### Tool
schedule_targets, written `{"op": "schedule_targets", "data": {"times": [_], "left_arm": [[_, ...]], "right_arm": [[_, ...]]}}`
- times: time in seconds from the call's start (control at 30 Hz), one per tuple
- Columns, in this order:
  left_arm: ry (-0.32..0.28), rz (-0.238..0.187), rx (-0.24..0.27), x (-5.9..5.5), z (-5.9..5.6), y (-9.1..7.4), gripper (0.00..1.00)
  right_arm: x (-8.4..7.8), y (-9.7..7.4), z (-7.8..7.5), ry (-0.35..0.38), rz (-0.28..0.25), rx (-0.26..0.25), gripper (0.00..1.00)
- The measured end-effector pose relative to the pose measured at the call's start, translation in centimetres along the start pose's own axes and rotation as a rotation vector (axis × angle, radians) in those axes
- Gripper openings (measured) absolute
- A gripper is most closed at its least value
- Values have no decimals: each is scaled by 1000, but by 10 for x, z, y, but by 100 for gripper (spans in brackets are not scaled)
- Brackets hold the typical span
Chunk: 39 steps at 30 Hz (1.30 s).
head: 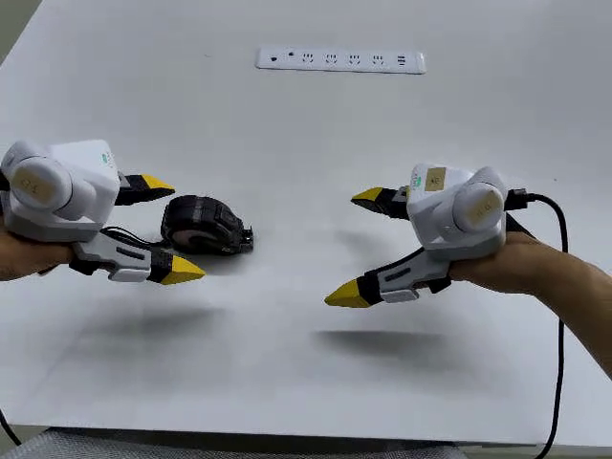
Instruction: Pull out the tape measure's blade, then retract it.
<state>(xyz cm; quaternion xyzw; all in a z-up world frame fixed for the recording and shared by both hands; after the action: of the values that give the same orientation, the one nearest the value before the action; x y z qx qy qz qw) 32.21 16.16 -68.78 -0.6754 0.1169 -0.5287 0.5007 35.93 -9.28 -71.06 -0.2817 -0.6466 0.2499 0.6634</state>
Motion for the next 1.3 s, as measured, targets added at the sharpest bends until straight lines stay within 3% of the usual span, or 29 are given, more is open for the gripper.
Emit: {"op": "schedule_targets", "data": {"times": [0.67,1.3], "left_arm": [[111,110,-68,0,18,11,46],[206,191,-129,-1,29,14,32]], "right_arm": [[27,39,-11,-138,-4,99,57],[42,74,-14,-223,18,143,38]]}}
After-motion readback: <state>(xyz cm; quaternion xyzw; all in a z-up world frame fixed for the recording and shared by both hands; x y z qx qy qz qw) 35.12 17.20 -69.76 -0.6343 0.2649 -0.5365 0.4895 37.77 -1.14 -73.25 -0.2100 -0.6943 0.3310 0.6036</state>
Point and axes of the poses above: the centre of the closed fingertips' face, and the gripper's own axes: y roughly forward along the fingers, z roughly to its left, x roughly out of its top, the point moved 8 cm from there along -y, roughly backward along the fingers, and after that the axes turned 8 degrees about z, right-handed, at the moved point
